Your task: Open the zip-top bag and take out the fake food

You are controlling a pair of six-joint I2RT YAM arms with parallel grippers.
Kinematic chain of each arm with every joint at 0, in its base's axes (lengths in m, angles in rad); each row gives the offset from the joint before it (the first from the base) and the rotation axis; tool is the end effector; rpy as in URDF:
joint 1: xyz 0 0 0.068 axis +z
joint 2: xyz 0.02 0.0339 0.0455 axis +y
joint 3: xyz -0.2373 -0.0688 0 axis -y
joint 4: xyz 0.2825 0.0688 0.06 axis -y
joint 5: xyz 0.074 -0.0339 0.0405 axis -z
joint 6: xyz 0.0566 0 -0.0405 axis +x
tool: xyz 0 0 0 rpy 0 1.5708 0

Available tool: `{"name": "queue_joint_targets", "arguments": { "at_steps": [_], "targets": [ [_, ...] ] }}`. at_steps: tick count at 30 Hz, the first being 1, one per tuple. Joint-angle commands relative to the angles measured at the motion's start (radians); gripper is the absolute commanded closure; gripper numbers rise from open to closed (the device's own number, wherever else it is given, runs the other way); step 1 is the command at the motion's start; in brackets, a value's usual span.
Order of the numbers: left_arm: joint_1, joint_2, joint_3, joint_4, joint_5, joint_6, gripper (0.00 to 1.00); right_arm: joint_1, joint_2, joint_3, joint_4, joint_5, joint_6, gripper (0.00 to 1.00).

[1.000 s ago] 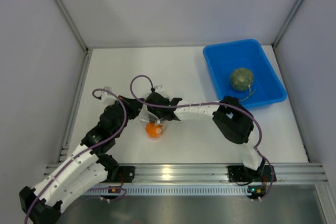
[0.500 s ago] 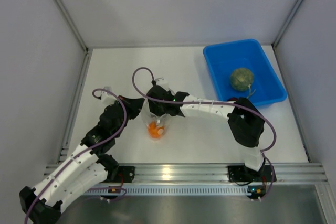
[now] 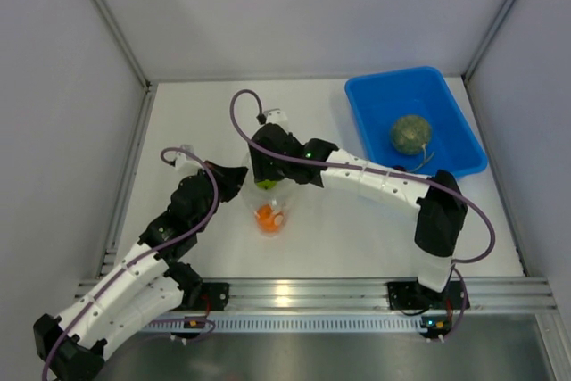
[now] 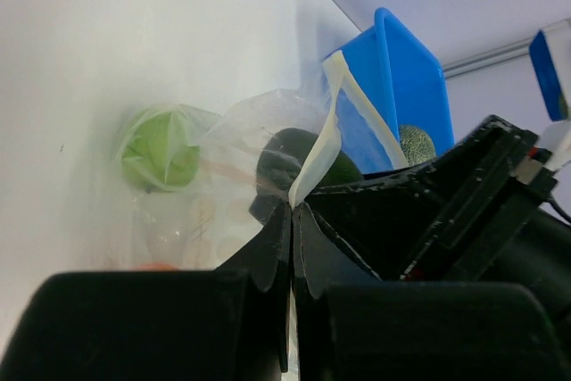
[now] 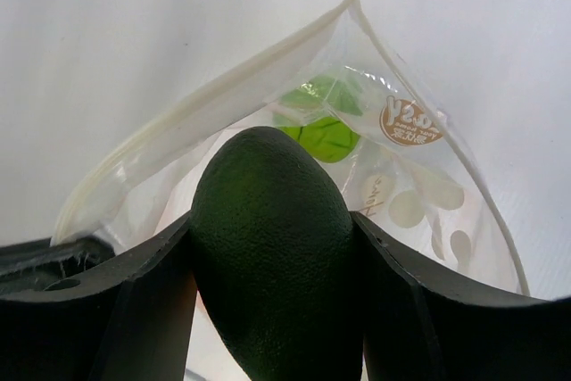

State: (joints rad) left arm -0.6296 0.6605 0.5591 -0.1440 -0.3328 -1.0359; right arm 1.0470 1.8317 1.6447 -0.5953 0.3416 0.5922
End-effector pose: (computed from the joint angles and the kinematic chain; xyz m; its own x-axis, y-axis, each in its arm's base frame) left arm 0.2076 -0.1284 0.2592 -0.3585 -0.7448 -0.5628 -0.0158 0.6076 -0.7941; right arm 0.2466 0.3891 0.2594 -0.6816 -0.1286 -0.7203 -0.3815 0.9025 0.2000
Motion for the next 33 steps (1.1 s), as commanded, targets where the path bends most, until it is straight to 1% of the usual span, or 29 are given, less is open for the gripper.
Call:
{"name": "queue_joint_targets", "arguments": {
  "at_steps": [1, 11, 12, 17, 20, 21, 23, 24, 26, 27, 28, 29, 30, 33],
  "targets": [
    [-0.002, 0.014, 0.044, 0.026, 0.008, 0.02, 1.0, 0.008, -0.09, 0.055, -0.052, 0.025, -0.026, 0.55],
    [-0.002, 0.018, 0.045, 0.024, 0.009, 0.017, 1.0, 0.005, -0.201, 0.11, -0.095, 0.048, -0.066, 0.56],
    [-0.004, 0.017, 0.045, 0.024, 0.008, 0.016, 1.0, 0.001, -0.209, 0.121, -0.104, 0.077, -0.068, 0.56],
    [-0.002, 0.019, 0.051, 0.024, 0.005, 0.013, 1.0, -0.053, -0.299, 0.113, -0.138, 0.108, -0.086, 0.56],
    [-0.002, 0.013, 0.051, 0.026, 0.002, 0.017, 1.0, -0.125, -0.379, 0.075, -0.138, 0.123, -0.095, 0.56],
    [-0.002, 0.013, 0.053, 0.024, 0.0, 0.02, 1.0, -0.181, -0.399, 0.044, -0.127, 0.119, -0.097, 0.56],
    [-0.004, 0.014, 0.053, 0.024, 0.001, 0.02, 1.0, -0.244, -0.448, 0.021, -0.133, 0.106, -0.111, 0.56],
    [-0.002, 0.014, 0.051, 0.024, 0.001, 0.019, 1.0, -0.316, -0.471, 0.0, -0.142, 0.102, -0.115, 0.56],
    [-0.004, 0.013, 0.051, 0.026, 0.005, 0.02, 1.0, -0.39, -0.486, -0.029, -0.138, 0.082, -0.132, 0.55],
    [-0.004, 0.013, 0.051, 0.024, 0.003, 0.017, 1.0, -0.462, -0.499, -0.061, -0.132, 0.07, -0.14, 0.55],
    [-0.002, 0.011, 0.05, 0.024, 0.005, 0.017, 1.0, -0.496, -0.502, -0.077, -0.117, 0.066, -0.15, 0.55],
    [-0.004, 0.01, 0.053, 0.023, 0.003, 0.019, 1.0, -0.525, -0.5, -0.092, -0.112, 0.057, -0.155, 0.55],
    [-0.002, 0.007, 0.051, 0.024, 0.002, 0.019, 1.0, -0.586, -0.493, -0.114, -0.11, 0.025, -0.158, 0.55],
    [-0.002, 0.008, 0.059, 0.024, 0.006, 0.019, 1.0, -0.685, -0.468, -0.155, -0.094, -0.018, -0.17, 0.55]
  ]
}}
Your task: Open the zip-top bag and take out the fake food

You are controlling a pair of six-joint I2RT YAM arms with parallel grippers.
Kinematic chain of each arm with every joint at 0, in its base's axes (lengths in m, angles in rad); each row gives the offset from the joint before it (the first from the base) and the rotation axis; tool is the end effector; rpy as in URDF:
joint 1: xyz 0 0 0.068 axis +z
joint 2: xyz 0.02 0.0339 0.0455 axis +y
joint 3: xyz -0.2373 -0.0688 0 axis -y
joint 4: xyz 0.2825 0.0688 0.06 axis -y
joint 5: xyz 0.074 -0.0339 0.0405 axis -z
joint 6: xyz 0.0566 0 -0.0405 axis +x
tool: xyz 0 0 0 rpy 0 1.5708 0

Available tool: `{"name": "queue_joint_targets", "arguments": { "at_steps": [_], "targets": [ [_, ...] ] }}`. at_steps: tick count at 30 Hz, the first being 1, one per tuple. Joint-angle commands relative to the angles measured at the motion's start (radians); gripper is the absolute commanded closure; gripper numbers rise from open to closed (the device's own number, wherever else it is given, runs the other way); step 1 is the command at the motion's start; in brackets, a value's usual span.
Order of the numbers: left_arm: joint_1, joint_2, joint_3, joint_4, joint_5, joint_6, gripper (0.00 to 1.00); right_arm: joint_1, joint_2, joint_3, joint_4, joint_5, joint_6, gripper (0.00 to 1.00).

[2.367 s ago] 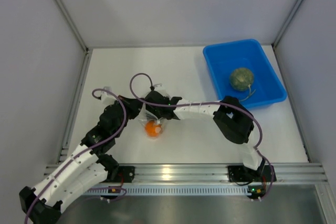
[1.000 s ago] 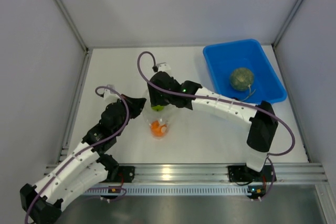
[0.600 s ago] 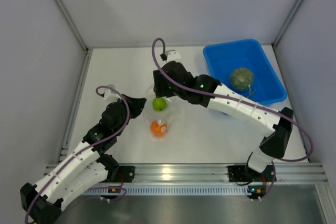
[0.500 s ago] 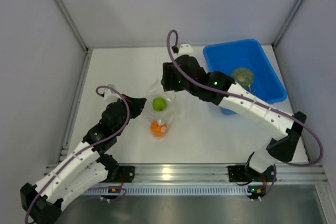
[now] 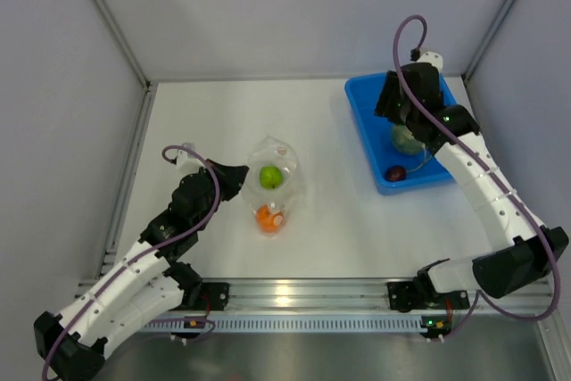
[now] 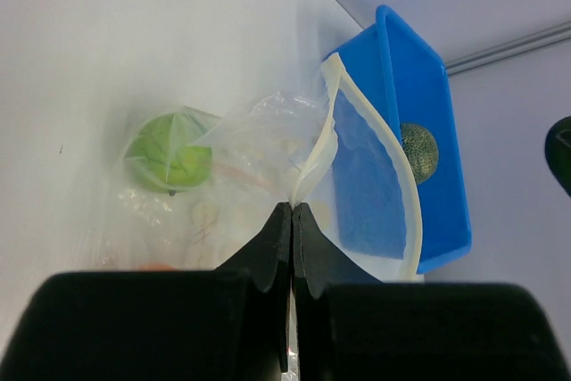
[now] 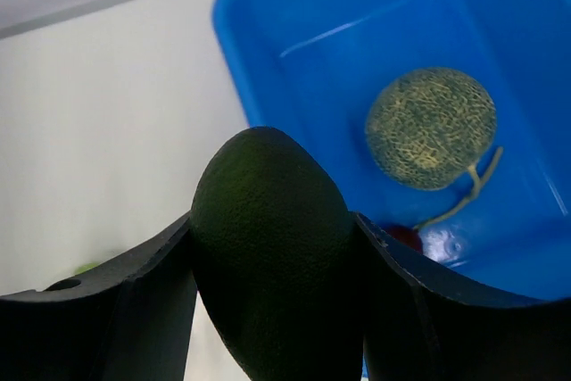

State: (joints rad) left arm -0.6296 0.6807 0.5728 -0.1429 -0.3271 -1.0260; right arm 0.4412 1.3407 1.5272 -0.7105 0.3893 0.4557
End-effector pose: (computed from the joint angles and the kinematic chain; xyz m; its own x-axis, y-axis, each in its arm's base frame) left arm 0.2100 -0.1305 0.2604 -0.3657 -0.7356 -0.5702 -0.0130 0.6166 -0.7872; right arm 0.3182 0.1265 0.3927 -0.4494 0.2381 -0.8610 0.1112 0.9712 0.2105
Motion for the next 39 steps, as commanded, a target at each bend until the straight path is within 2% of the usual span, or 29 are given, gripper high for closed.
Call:
{"name": "queue_joint_targets", "arguments": {
  "at_steps": [1, 5, 9, 18, 22, 24, 27, 33, 36, 39],
  "targets": [
    [-0.002, -0.012, 0.047, 0.023, 0.0, 0.009, 1.0, -0.102, 0.032, -0.048, 0.025, -0.078, -0.035, 0.55],
    [-0.002, -0.013, 0.053, 0.02, 0.003, 0.01, 1.0, -0.17, 0.075, -0.11, 0.051, -0.102, -0.034, 0.54],
    [-0.002, -0.018, 0.056, 0.022, 0.005, 0.015, 1.0, -0.217, 0.113, -0.241, 0.101, -0.133, -0.034, 0.52],
    [-0.002, -0.027, 0.079, -0.018, -0.016, 0.044, 1.0, -0.236, 0.12, -0.409, 0.19, -0.142, -0.037, 0.49],
    [-0.002, -0.027, 0.076, -0.027, -0.023, 0.05, 1.0, -0.236, 0.123, -0.432, 0.197, -0.15, -0.041, 0.37],
    [-0.002, -0.03, 0.072, -0.032, -0.02, 0.052, 1.0, -0.236, 0.12, -0.438, 0.194, -0.145, -0.048, 0.35],
    [-0.001, -0.043, 0.062, -0.03, -0.024, 0.049, 1.0, -0.236, 0.114, -0.435, 0.184, -0.155, -0.051, 0.23],
    [-0.002, -0.05, 0.071, -0.034, -0.026, 0.055, 1.0, -0.234, 0.048, -0.403, 0.149, -0.187, -0.058, 0.23],
    [-0.002, -0.044, 0.078, -0.035, -0.021, 0.053, 1.0, -0.223, -0.015, -0.401, 0.152, -0.231, -0.042, 0.26],
    [-0.002, -0.038, 0.079, -0.035, -0.021, 0.049, 1.0, -0.171, -0.078, -0.389, 0.148, -0.242, -0.015, 0.34]
  ]
}}
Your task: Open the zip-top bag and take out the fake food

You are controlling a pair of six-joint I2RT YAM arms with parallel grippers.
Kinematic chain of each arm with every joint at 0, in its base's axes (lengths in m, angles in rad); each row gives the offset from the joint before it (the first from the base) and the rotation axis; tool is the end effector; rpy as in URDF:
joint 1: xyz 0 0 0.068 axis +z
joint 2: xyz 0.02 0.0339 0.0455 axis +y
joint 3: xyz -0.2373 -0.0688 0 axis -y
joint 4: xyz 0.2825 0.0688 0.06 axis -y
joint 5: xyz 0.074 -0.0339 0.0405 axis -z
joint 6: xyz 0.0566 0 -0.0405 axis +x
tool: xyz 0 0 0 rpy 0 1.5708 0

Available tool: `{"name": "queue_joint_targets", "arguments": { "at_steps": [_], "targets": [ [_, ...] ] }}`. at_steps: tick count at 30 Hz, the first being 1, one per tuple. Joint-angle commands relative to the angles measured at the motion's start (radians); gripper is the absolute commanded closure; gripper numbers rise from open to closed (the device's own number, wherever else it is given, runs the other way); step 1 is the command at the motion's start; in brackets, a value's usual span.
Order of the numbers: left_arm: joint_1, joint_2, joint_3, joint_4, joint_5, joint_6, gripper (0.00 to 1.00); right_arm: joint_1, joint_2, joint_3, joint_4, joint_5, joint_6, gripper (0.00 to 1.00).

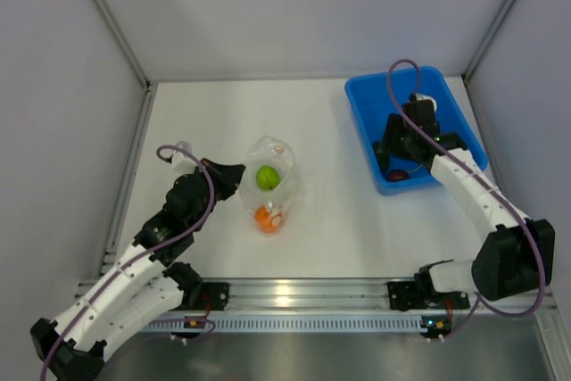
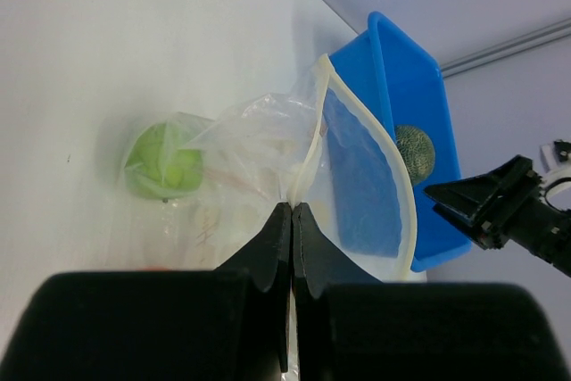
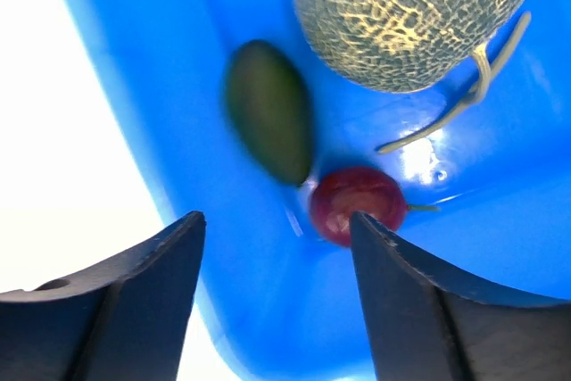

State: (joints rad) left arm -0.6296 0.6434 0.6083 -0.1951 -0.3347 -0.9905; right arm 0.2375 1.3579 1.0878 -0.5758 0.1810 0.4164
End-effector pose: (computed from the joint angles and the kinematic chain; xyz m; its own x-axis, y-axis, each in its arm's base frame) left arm 0.2039 -0.1255 0.2768 -0.3500 -0.7223 -0.5965 0.0090 0.6342 -0.7731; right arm 0.3368 0.0711 0.2308 -0.7121 0.2370 -0.6609 0.1887 0.9713 0.1449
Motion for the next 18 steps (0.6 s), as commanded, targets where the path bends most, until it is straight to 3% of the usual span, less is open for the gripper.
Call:
{"name": "queue_joint_targets", "arguments": {
  "at_steps": [1, 6, 11, 18],
  "targets": [
    [-0.002, -0.001, 0.044, 0.017, -0.013, 0.009, 1.0, 0.051, -0.108, 0.057, 0.013, -0.031, 0.03, 0.36],
    [-0.002, -0.007, 0.039, 0.017, -0.013, -0.004, 1.0, 0.239, -0.157, 0.142, -0.005, -0.008, 0.064, 0.53],
    [-0.002, -0.001, 0.045, 0.019, -0.007, -0.011, 1.0, 0.478, -0.122, 0.251, -0.004, 0.038, 0.096, 0.58],
    [-0.002, 0.019, 0.054, 0.02, 0.009, -0.017, 1.0, 0.687, 0.026, 0.386, 0.021, 0.026, 0.124, 0.6]
  ]
}}
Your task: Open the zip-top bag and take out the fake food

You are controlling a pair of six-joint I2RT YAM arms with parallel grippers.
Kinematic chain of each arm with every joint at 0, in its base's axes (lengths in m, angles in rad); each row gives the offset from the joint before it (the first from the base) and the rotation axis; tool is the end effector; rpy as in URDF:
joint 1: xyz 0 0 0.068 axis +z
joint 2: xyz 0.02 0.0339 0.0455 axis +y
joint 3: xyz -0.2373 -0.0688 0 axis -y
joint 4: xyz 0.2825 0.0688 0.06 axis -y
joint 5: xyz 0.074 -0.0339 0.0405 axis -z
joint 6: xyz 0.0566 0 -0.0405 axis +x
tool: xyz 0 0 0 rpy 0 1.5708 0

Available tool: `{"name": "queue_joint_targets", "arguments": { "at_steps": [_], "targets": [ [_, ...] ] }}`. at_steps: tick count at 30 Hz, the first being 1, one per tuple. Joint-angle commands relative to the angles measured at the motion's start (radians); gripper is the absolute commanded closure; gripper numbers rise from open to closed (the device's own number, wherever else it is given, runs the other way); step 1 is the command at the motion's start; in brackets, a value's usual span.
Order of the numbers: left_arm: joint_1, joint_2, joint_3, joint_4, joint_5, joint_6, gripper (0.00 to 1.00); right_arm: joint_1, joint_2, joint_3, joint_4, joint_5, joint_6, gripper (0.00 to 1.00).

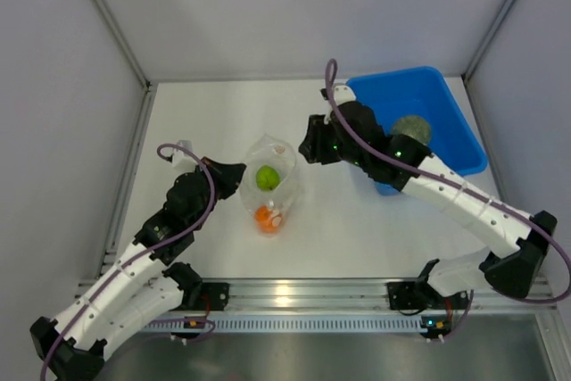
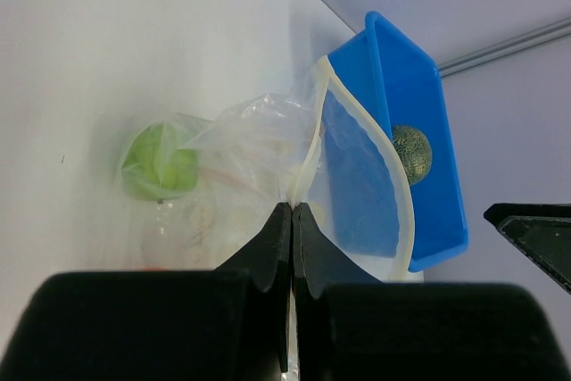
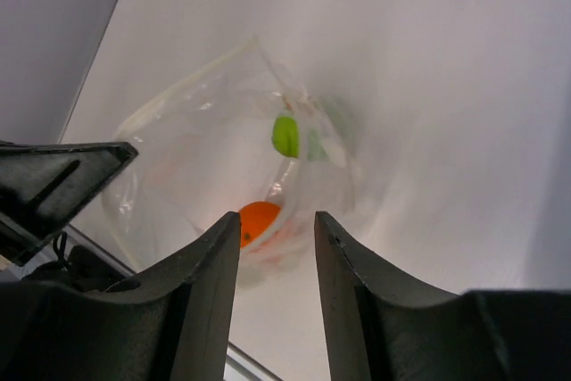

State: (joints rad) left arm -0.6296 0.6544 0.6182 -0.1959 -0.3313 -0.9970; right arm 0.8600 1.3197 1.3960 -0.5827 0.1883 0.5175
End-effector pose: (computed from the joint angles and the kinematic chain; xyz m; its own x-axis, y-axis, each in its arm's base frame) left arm 0.2051 -0.1266 0.2783 -0.3537 -0.7249 -0.5911 0.0072 0.6298 -0.7767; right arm 0.2373 0.2595 0.3619 -0.5905 0.0590 -0.8049 -0.3976 0.8466 0.3537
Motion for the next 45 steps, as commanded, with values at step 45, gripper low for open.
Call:
{"name": "queue_joint_targets", "arguments": {
  "at_steps": [45],
  "targets": [
    [-0.021, -0.041, -0.005, 0.05, -0.011, -0.089, 1.0, 0.215, 0.622, 0.199, 0.218, 0.3, 0.253, 0.7]
  ]
}}
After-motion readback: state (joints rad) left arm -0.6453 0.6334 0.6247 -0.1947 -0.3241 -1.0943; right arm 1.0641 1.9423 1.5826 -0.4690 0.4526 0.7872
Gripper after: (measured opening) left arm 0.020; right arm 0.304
